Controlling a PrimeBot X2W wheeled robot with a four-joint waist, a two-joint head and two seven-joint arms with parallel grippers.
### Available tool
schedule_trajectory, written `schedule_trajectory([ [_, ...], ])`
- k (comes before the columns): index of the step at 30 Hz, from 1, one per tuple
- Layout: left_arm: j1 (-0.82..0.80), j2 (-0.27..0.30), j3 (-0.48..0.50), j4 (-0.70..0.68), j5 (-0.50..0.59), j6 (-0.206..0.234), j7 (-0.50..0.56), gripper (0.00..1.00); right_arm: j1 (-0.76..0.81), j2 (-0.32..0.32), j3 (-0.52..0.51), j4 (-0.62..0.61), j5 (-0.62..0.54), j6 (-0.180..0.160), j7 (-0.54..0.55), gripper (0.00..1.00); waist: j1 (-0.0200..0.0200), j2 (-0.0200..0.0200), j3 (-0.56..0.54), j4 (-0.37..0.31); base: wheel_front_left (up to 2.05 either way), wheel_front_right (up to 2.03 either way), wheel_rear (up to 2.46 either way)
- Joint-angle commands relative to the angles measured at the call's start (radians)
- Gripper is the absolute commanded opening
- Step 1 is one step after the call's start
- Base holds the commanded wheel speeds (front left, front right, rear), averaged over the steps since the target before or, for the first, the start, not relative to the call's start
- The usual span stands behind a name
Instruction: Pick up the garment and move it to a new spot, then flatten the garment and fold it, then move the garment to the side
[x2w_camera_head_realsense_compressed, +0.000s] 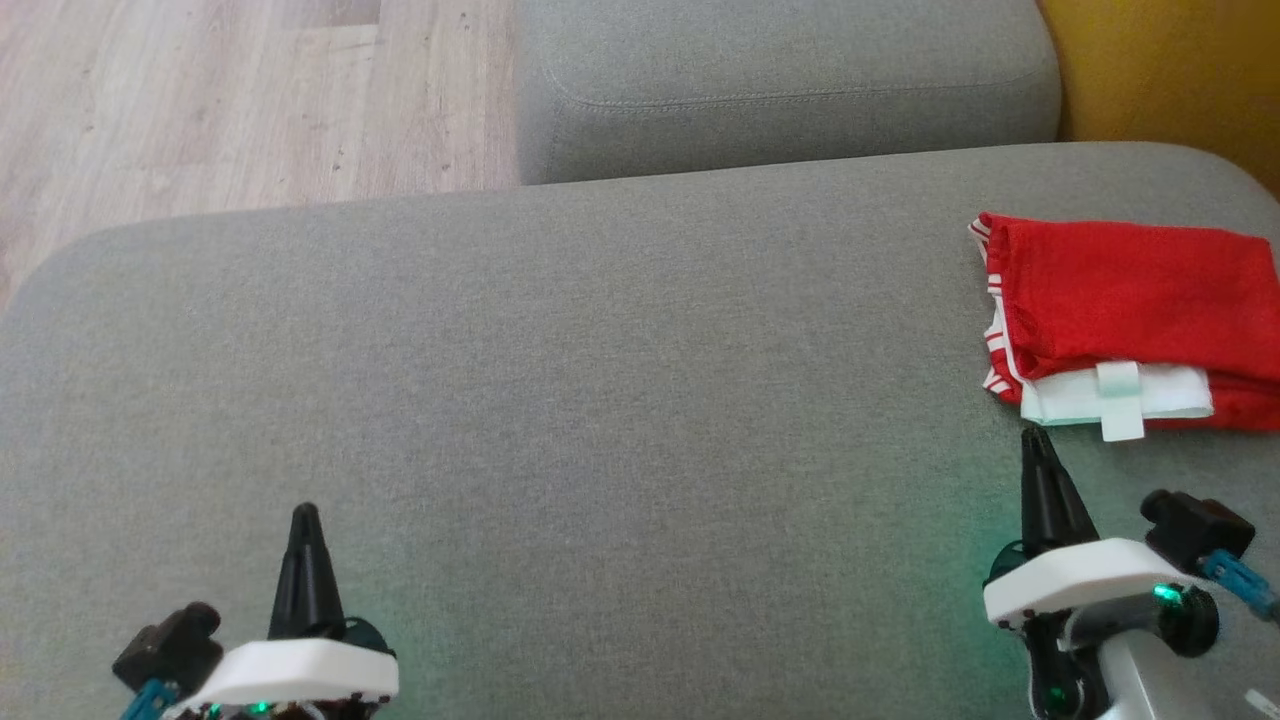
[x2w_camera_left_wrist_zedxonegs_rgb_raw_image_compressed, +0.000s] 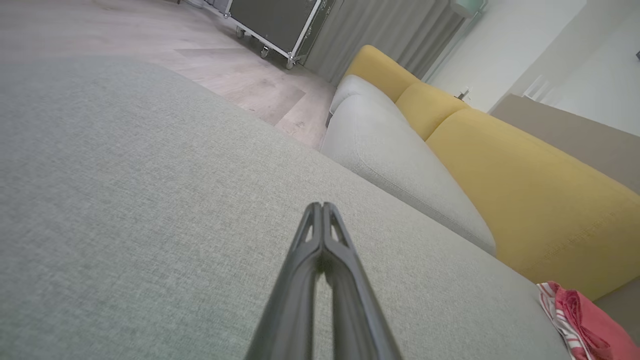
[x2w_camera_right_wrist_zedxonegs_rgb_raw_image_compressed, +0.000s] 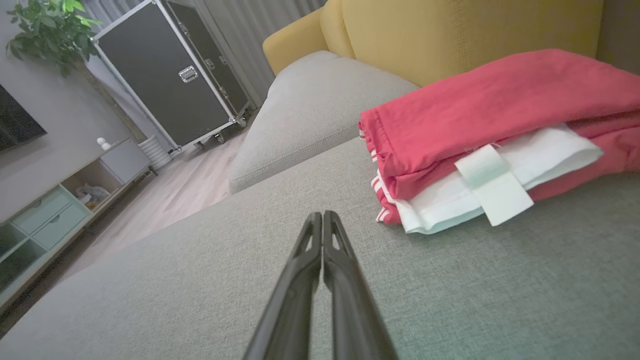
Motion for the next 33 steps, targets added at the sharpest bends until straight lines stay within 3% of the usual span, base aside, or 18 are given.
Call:
schedule_trajectory([
  [1, -0.049, 0.002, 0.022, -0.035, -0.025, -0.005, 0.009, 0.00, -0.038, -0.003, -0.002, -0.041, 0.033, 0.000, 0.006, 0.00, 0.0000, 0.0000, 0.000, 0.000, 0.00, 0.00, 0.00],
  [33, -0.064, 0.004, 0.067, -0.059, -0.325, -0.011, 0.101, 0.00, -0.025, -0.003, -0.036, -0.100, 0.396, 0.000, 0.096, 0.00, 0.0000, 0.0000, 0.002, 0.000, 0.00, 0.00, 0.00],
])
